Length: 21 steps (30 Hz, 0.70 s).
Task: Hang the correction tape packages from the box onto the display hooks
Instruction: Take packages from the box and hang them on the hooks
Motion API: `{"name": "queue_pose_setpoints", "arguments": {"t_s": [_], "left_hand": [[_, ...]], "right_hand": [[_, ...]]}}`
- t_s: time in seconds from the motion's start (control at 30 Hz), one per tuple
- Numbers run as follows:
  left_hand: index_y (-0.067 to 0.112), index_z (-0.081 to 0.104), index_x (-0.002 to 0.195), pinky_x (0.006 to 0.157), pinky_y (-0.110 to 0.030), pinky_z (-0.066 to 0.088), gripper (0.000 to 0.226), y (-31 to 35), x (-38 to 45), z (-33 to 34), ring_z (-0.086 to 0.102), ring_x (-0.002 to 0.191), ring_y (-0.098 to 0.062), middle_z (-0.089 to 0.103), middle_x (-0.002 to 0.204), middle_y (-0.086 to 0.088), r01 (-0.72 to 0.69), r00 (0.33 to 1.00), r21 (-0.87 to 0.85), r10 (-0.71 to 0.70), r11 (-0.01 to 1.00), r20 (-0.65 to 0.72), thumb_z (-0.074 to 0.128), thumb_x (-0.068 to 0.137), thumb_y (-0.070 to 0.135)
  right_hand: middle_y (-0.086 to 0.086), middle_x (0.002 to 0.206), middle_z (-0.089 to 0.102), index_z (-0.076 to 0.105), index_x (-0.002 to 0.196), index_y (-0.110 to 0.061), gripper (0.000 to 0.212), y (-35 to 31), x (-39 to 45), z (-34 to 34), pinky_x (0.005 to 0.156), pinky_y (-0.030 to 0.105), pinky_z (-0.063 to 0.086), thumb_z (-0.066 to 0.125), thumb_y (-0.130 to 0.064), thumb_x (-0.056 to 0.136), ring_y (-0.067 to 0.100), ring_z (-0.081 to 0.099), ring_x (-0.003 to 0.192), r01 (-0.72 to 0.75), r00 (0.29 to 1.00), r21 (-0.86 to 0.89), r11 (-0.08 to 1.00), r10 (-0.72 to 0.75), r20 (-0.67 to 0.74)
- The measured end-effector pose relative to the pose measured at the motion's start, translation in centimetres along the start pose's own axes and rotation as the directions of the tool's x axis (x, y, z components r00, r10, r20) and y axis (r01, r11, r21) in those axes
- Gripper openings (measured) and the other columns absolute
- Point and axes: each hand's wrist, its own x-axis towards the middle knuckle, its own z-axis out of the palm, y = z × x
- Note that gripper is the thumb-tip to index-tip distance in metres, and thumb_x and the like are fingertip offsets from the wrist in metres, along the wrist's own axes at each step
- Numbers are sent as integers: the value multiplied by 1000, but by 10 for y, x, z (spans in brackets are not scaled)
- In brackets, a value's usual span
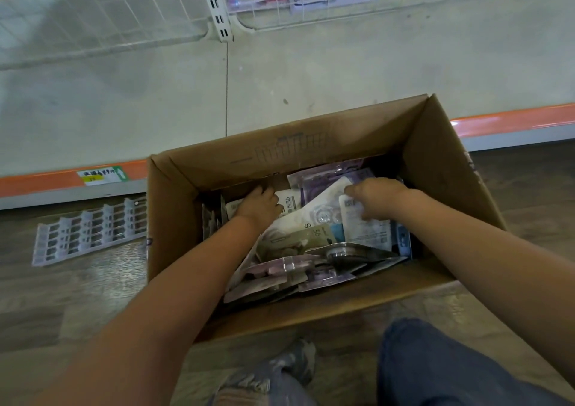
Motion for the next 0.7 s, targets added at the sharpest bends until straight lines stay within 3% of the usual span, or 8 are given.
{"name": "queue_pose_setpoints", "arguments": {"t_s": [0.1,0.3,0.47,0.53,0.6,0.67,0.7], "left_hand": [[9,45,137,111,-37,24,39,-2,-2,-3,35,130,-26,46,140,-7,-18,999,145,14,989,29,36,101,17],[9,53,127,93,-31,41,30,-15,-15,-23,53,118,-21,57,127,-5,91,978,-169,-56,981,199,43,99,13],[7,59,116,90,-33,47,23,-28,-24,-35,56,113,-23,59,121,-7,130,971,-310,-59,942,230,49,96,9],[7,61,113,82,-30,46,21,-34,-30,-37,58,108,-24,61,115,-8,110,979,-408,-29,906,201,55,93,11],[10,63,101,74,-30,44,17,-40,-36,-36,59,94,-22,63,100,-6,87,987,-557,3,826,159,63,90,23],[14,61,90,68,-28,40,19,-48,-44,-34,53,83,-16,57,87,1,82,994,-740,-7,667,105,65,89,33],[18,59,89,67,-26,38,17,-52,-49,-34,51,81,-14,55,86,4,86,996,-837,-28,541,84,63,90,34]], "right_hand": [[6,125,55,51,123,-17,44,4,-4,-2,78,30,44,69,-22,83,24,53,111,-8,999,89,996,4,45],[7,140,47,45,138,-17,62,8,-13,-3,99,35,43,71,-12,81,26,46,124,-39,992,233,972,9,128],[2,119,54,55,124,-16,46,9,-24,-13,76,24,42,72,-17,82,20,52,104,-29,999,453,891,7,50],[0,106,59,58,117,-13,39,11,-28,-16,68,22,45,72,-16,81,15,56,90,-17,1000,642,767,24,-3],[-1,97,66,60,107,-12,27,12,-31,-19,70,24,51,71,-13,82,16,64,86,13,999,821,571,20,-29],[2,98,70,63,101,-13,20,12,-33,-22,75,28,54,70,-12,82,19,68,92,40,999,909,416,6,-47],[3,101,71,65,102,-14,20,11,-33,-23,77,29,54,69,-12,83,19,68,94,47,999,931,362,-2,-50]]}}
